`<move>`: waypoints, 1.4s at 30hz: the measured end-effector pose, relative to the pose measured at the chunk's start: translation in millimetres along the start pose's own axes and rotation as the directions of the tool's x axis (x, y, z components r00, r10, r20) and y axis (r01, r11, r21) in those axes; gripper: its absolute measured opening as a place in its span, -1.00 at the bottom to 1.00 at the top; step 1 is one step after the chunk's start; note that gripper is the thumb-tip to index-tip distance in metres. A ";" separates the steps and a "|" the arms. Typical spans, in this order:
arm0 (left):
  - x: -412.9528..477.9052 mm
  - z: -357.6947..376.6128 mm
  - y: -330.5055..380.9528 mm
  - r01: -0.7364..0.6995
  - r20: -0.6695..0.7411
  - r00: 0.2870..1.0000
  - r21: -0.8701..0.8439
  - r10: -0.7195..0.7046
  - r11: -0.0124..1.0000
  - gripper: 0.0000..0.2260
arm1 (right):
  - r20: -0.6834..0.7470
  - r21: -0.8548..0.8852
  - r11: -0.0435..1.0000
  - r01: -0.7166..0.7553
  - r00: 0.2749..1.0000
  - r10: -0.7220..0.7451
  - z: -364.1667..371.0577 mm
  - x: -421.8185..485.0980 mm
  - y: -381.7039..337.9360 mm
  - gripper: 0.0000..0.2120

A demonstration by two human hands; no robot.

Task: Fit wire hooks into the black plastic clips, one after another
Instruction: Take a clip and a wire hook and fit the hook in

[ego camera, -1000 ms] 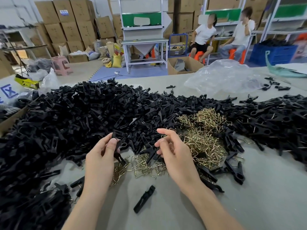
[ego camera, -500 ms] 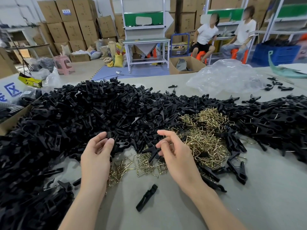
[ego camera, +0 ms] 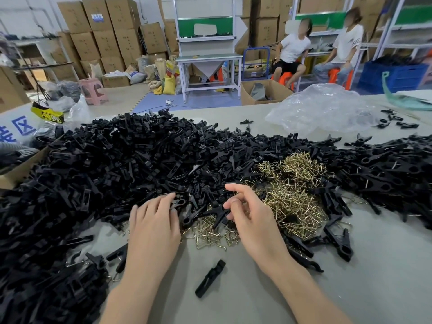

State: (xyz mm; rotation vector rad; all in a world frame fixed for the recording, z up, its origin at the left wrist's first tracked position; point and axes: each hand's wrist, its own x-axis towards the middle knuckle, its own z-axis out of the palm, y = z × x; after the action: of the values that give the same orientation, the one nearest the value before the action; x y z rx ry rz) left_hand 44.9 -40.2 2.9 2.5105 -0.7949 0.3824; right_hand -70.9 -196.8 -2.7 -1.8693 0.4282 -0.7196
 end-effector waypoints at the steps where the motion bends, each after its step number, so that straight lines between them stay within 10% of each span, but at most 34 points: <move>1: -0.1 0.3 -1.2 0.031 0.042 0.999 0.054 -0.033 0.998 -0.66 | 0.001 0.003 1.000 0.000 1.000 0.000 0.1 0.2 0.3 -0.67; 12: 2.5 -9.4 -9.5 0.053 0.125 0.990 0.106 -0.066 0.993 -0.75 | 0.011 0.000 1.000 0.019 1.000 -0.019 -0.8 0.2 -0.4 -0.62; 24: 3.3 -11.6 -9.1 0.084 -0.107 0.988 -0.209 -0.108 0.974 -0.77 | 0.008 0.026 0.999 0.020 1.000 -0.020 -3.2 -1.2 -5.8 -0.63; 27: 4.8 -17.3 1.1 0.079 -0.176 0.962 -0.551 -0.208 0.831 -0.85 | -0.010 0.060 0.998 0.029 1.000 -0.028 -4.0 -0.9 -7.3 -0.65; 32: -2.8 -10.1 37.0 0.270 0.253 0.959 -0.952 -0.126 0.142 -0.81 | 0.116 0.255 0.965 -0.053 0.993 0.024 1.9 1.2 -10.8 -0.78; 42: -10.8 -4.9 54.9 0.273 0.250 0.956 -0.950 -0.154 0.153 -0.78 | 0.152 0.383 0.921 -0.065 0.988 0.007 5.1 3.9 -12.0 -0.83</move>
State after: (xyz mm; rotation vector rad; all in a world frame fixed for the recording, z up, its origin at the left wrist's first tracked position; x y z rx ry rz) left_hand 2.9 -72.1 22.3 1.2816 -0.4135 -0.3369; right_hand -65.1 -190.8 8.0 -1.5222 0.2042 -0.5860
